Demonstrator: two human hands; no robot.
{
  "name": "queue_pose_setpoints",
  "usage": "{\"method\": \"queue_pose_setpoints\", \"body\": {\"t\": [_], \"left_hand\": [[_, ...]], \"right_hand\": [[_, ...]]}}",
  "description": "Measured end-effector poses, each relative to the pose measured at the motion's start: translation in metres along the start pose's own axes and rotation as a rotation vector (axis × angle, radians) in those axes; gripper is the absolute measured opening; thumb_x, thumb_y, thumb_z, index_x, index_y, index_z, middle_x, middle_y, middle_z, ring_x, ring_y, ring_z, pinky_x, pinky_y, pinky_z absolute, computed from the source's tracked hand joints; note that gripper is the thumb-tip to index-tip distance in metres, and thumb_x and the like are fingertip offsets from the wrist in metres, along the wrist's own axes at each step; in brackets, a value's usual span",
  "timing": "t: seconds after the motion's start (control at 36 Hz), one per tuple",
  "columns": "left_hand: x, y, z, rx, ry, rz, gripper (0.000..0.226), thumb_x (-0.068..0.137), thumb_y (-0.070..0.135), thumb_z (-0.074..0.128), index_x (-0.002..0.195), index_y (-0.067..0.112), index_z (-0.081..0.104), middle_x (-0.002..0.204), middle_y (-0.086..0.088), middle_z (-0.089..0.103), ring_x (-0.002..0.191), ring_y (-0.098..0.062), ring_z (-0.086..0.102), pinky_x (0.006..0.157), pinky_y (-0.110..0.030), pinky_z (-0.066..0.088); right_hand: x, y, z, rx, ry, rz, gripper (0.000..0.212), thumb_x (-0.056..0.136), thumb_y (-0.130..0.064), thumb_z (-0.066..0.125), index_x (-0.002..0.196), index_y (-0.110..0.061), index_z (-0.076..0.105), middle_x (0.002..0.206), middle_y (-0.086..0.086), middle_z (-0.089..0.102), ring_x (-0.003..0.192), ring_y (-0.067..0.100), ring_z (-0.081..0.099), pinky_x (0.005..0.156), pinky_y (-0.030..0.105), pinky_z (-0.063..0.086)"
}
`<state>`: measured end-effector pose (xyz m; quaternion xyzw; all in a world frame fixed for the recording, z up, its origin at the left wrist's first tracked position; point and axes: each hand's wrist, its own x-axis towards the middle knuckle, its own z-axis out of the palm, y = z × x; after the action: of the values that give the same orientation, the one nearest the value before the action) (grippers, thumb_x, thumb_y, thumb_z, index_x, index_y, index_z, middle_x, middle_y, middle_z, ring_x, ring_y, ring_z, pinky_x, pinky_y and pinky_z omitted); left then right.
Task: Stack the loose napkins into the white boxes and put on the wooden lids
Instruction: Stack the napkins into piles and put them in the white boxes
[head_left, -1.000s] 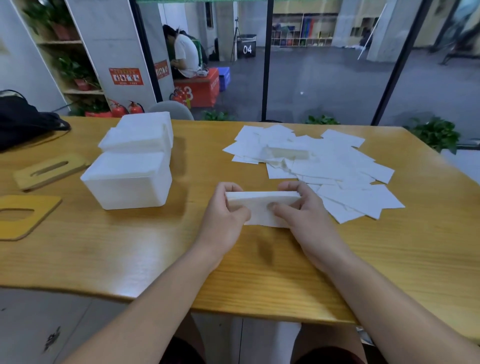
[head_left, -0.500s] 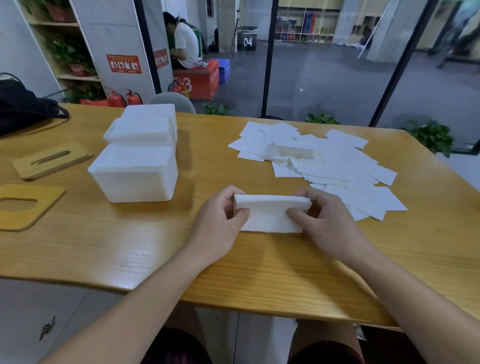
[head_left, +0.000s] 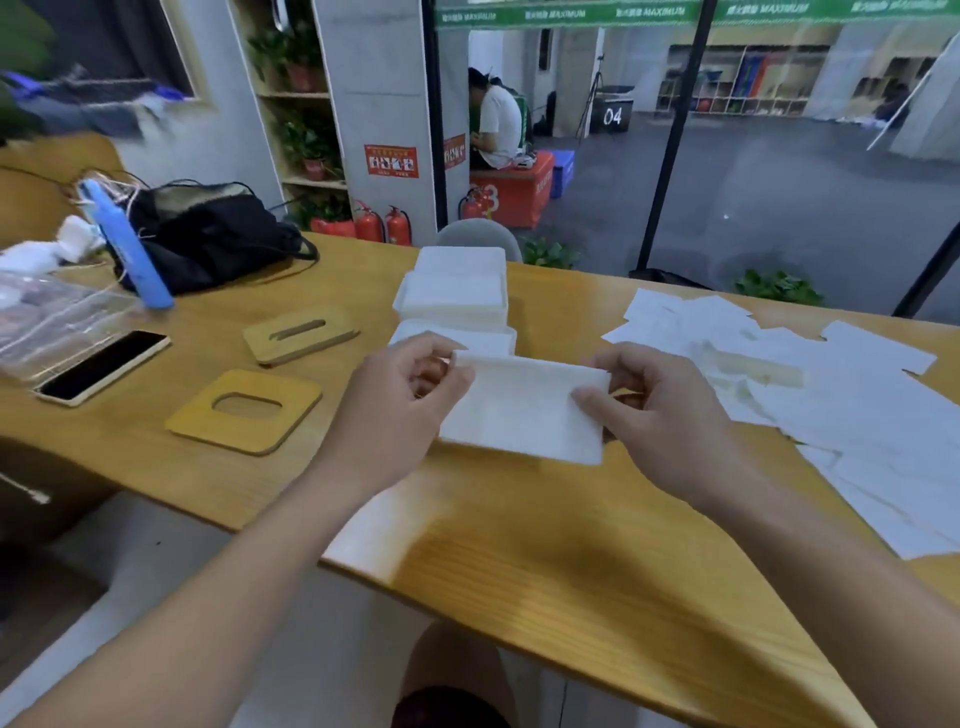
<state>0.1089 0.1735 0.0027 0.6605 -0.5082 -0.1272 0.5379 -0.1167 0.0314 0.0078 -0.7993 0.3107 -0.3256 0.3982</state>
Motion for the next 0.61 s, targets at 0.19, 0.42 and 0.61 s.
{"method": "queue_pose_setpoints", "body": {"t": [0.19, 0.42, 0.61], "left_hand": [[0.073, -0.030, -0.043, 0.263, 0.066, -0.084, 0.012, 0.105, 0.035, 0.066, 0.102, 0.024, 0.071, 0.090, 0.001, 0.074, 0.080, -0.021, 0.066, 0.069, -0.037, 0.048], [0.099, -0.058, -0.039, 0.464, 0.052, -0.111, 0.014, 0.108, 0.027, 0.061, 0.120, 0.026, 0.069, 0.084, -0.001, 0.073, 0.081, -0.019, 0.067, 0.071, -0.042, 0.054], [0.103, -0.073, -0.027, 0.780, -0.004, -0.060, 0.040, 0.108, 0.028, 0.059, 0.147, 0.025, 0.058, 0.134, -0.001, 0.056, 0.128, -0.028, 0.046, 0.105, -0.039, 0.043]], "right_hand": [[0.081, -0.019, 0.053, -0.074, 0.046, 0.000, 0.005, 0.098, -0.027, 0.071, 0.097, -0.030, 0.076, 0.084, 0.004, 0.075, 0.081, 0.029, 0.073, 0.076, 0.058, 0.062], [0.127, -0.003, 0.078, -0.213, 0.078, 0.014, 0.009, 0.098, -0.024, 0.073, 0.108, -0.026, 0.074, 0.090, -0.009, 0.071, 0.084, 0.015, 0.069, 0.067, 0.035, 0.060], [0.125, 0.015, 0.079, -0.419, 0.067, -0.181, 0.029, 0.095, -0.031, 0.081, 0.122, -0.029, 0.072, 0.114, -0.017, 0.061, 0.103, 0.009, 0.054, 0.095, 0.036, 0.051]]}}
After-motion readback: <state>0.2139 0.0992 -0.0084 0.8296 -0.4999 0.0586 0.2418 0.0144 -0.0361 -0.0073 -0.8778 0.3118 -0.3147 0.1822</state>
